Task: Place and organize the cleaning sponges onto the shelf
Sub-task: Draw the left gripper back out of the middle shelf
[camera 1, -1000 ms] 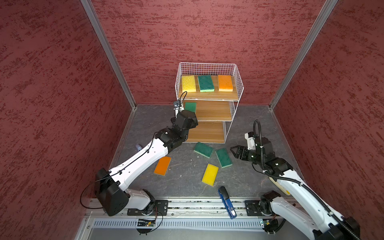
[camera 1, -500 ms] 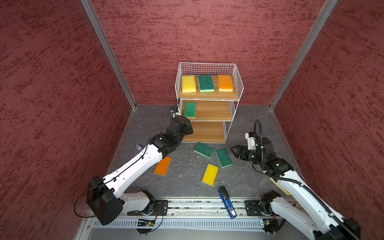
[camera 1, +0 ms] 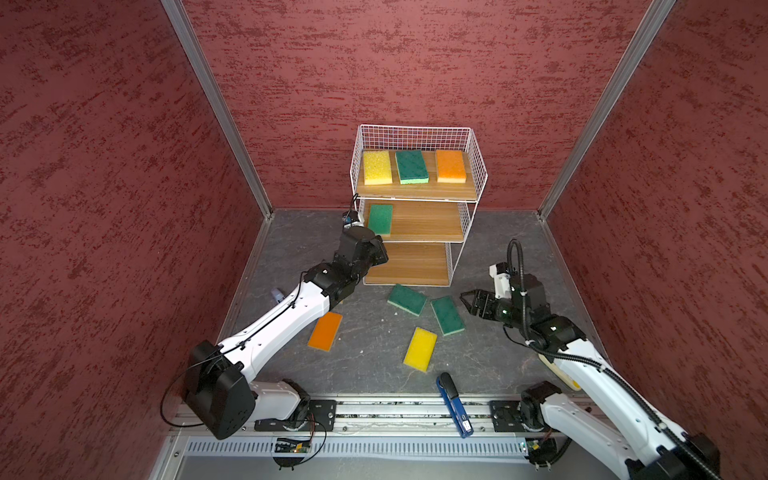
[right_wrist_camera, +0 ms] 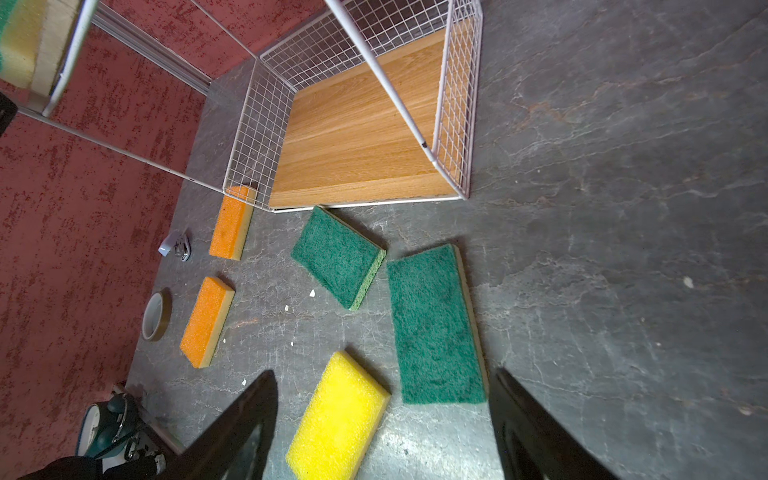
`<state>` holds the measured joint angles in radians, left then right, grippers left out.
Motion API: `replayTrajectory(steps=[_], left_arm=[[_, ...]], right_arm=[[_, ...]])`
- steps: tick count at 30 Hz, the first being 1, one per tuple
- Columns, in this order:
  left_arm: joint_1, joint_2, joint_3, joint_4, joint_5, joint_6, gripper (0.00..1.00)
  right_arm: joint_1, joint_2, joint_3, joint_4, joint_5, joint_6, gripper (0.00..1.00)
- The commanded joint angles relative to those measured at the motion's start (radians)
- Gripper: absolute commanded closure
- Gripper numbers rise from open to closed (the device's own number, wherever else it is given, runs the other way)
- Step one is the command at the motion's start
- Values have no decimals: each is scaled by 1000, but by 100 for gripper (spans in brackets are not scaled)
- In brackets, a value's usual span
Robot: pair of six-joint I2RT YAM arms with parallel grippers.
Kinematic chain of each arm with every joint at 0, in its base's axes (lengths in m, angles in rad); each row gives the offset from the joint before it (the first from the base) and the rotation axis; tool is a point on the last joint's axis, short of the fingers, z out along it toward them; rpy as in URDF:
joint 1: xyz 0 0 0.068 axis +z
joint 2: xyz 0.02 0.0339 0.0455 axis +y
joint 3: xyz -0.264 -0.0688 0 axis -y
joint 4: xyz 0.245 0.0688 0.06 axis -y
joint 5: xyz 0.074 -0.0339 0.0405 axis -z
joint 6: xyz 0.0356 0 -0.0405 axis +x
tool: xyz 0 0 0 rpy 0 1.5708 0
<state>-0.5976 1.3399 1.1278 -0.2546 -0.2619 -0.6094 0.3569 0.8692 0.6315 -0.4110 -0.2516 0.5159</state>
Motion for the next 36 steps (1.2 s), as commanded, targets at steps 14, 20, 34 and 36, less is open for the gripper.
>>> replayTrajectory(steps=[14, 20, 34, 36], left_arm=[[7, 3, 21, 78, 12, -4, 100], [18, 30, 26, 77, 22, -8, 100], [20, 49, 17, 139, 46, -25, 100], [19, 49, 8, 155, 43, -33, 100]], right_arm=[[-3, 11, -9, 38, -15, -14, 20], [-2, 18, -11, 41, -17, -14, 20], [-3, 21, -19, 46, -19, -13, 20], [-3, 19, -21, 47, -20, -11, 20]])
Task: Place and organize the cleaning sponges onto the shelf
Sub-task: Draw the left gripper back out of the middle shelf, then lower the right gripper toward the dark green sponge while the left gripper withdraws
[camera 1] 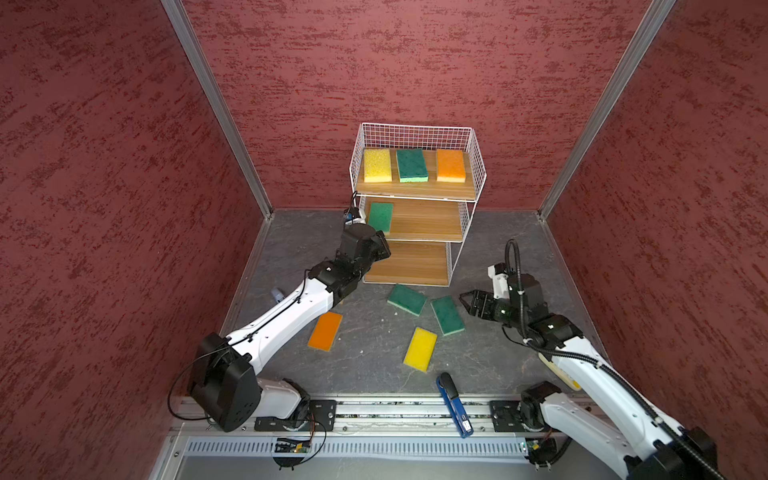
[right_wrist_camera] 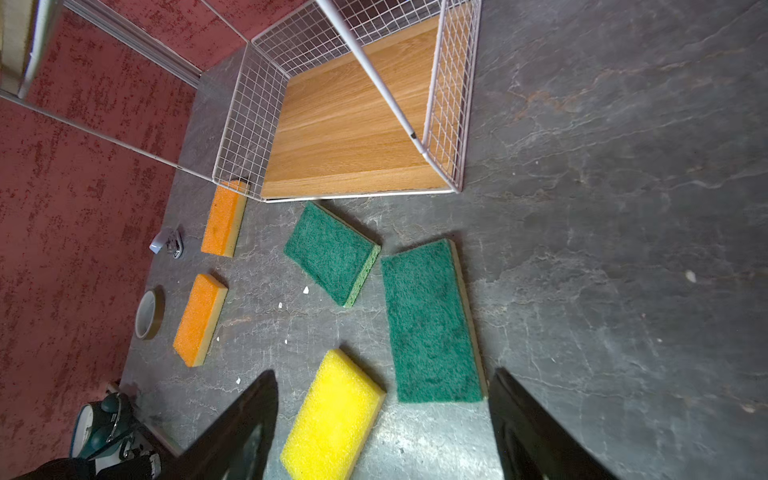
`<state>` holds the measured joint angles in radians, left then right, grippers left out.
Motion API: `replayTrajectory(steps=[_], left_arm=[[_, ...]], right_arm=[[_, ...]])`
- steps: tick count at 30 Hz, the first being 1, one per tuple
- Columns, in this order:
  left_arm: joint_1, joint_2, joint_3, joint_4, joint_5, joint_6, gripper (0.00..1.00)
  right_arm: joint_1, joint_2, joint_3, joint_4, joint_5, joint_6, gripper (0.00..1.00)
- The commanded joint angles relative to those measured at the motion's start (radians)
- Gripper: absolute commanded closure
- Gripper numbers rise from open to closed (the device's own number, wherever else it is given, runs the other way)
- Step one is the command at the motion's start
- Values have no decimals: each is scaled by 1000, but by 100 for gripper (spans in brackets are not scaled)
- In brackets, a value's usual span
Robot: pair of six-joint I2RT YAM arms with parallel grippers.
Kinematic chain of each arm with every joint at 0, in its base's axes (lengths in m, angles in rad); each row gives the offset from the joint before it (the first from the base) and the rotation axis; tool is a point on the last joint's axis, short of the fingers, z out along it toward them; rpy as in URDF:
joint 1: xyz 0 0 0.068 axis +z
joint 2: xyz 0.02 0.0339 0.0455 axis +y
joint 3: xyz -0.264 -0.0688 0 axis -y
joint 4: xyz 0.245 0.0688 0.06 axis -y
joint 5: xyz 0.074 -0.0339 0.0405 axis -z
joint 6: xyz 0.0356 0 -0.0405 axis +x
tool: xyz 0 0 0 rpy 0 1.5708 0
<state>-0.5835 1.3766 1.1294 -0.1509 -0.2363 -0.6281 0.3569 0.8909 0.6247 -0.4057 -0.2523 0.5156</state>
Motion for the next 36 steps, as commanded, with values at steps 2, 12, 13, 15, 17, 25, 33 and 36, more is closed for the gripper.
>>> replayTrajectory(steps=[2, 12, 13, 15, 17, 25, 33, 36], left_arm=[[-3, 8, -5, 71, 4, -12, 100], [-12, 17, -5, 70, -30, -25, 100], [-10, 18, -6, 72, -28, -27, 100], [-13, 14, -10, 77, -30, -28, 100], [-16, 10, -15, 84, -34, -28, 100], [-33, -42, -45, 99, -40, -19, 100], [-41, -44, -54, 79, -52, -22, 100], [-41, -32, -45, 71, -63, -25, 100]], right_arm=[[-3, -5, -18, 41, -21, -9, 20], [-3, -12, -27, 40, -21, -8, 20], [-3, -13, -28, 39, -21, -8, 20], [-4, -16, -30, 37, -21, -8, 20], [-3, -18, -32, 35, -19, -8, 20], [-3, -18, -30, 40, -21, -9, 20], [-3, -20, -33, 46, -23, -9, 20], [-3, -20, -31, 43, -22, -9, 20]])
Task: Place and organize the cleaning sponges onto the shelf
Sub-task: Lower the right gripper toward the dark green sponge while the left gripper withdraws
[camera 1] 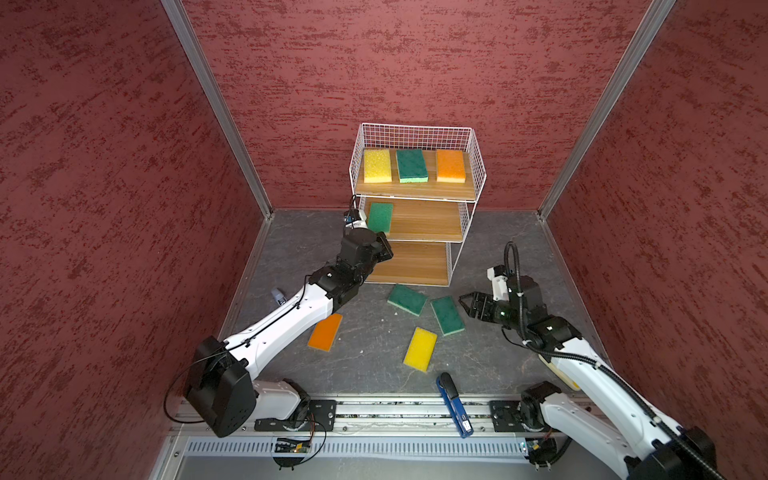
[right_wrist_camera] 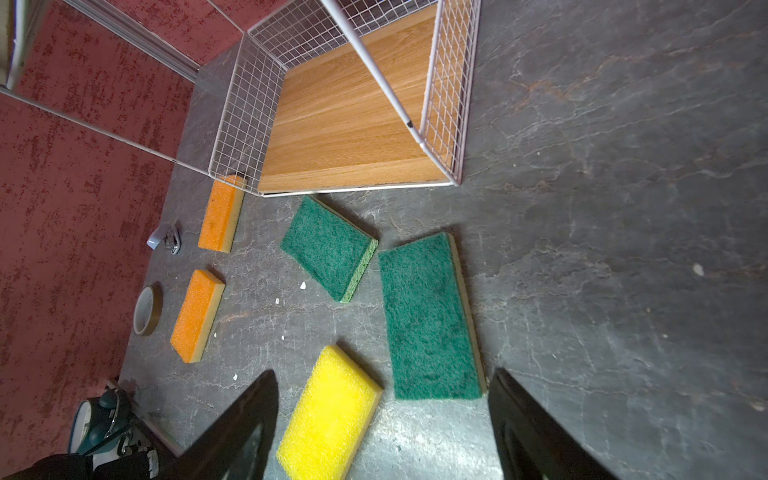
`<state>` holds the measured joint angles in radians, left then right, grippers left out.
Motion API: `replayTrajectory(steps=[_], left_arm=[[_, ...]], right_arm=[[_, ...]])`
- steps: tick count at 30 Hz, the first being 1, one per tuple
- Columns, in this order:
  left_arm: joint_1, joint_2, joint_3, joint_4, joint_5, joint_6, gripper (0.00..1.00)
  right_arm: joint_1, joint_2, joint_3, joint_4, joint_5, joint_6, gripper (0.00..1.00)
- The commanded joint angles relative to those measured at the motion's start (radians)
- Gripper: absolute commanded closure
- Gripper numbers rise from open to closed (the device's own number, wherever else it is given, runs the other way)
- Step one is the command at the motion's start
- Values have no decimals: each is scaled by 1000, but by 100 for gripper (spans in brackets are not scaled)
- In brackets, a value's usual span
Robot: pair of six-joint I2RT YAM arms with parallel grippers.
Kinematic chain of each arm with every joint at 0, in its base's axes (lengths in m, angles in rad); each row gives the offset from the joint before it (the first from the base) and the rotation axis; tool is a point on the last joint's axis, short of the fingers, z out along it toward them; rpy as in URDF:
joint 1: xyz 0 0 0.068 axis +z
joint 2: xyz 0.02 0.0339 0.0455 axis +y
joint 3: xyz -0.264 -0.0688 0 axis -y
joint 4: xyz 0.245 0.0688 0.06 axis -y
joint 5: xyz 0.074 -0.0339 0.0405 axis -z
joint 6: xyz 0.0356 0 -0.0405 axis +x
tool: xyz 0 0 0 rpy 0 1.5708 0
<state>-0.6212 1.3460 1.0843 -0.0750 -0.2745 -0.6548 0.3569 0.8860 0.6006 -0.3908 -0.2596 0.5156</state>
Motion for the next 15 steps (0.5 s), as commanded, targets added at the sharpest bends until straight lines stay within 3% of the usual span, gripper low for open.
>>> replayTrajectory(steps=[1, 15], left_arm=[[-3, 3, 3, -6, -26, 3, 100], [-9, 53, 30, 16, -43, 6, 100]], right_arm=[[-3, -16, -8, 27, -15, -9, 20], [-3, -11, -7, 28, -14, -17, 20]])
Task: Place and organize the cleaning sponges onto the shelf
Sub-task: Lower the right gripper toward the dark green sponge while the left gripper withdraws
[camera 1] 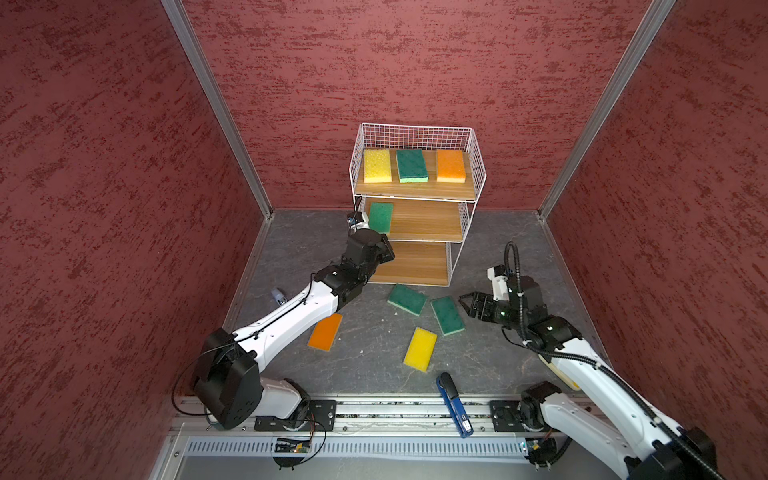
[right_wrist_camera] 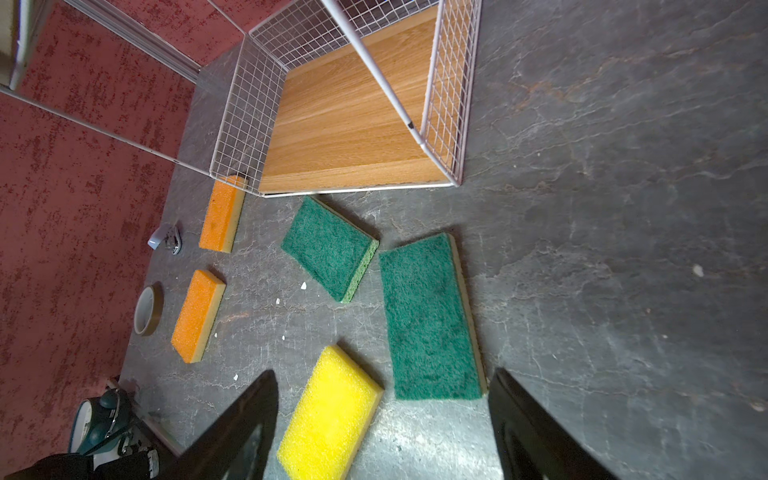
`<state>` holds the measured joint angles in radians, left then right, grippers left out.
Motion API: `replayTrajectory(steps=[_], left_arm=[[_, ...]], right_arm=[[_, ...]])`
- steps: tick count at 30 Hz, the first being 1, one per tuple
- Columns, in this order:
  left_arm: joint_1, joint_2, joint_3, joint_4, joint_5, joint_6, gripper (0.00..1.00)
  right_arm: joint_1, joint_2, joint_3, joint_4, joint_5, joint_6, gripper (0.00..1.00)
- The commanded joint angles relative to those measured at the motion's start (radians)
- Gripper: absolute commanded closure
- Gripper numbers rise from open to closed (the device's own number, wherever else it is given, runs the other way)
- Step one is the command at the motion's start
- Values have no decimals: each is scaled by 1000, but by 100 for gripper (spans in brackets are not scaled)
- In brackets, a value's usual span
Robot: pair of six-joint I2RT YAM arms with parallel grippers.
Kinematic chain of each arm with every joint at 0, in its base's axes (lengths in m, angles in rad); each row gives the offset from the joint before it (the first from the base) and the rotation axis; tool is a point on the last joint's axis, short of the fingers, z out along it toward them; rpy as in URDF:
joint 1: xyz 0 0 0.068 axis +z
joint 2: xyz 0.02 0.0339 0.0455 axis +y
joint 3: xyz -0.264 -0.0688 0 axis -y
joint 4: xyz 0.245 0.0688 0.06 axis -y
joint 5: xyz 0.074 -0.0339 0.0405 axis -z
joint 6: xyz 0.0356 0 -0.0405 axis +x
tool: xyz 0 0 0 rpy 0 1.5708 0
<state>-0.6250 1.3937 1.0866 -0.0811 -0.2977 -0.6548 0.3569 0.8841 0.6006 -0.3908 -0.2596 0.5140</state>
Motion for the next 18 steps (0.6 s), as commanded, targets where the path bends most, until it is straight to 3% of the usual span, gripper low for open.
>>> replayTrajectory(steps=[1, 18], left_arm=[[-7, 5, 26, 28, -19, 5, 100], [-13, 45, 52, 34, -47, -8, 100]], right_arm=[[-3, -9, -8, 30, -14, -17, 20], [-3, -11, -29, 30, -10, -21, 20]])
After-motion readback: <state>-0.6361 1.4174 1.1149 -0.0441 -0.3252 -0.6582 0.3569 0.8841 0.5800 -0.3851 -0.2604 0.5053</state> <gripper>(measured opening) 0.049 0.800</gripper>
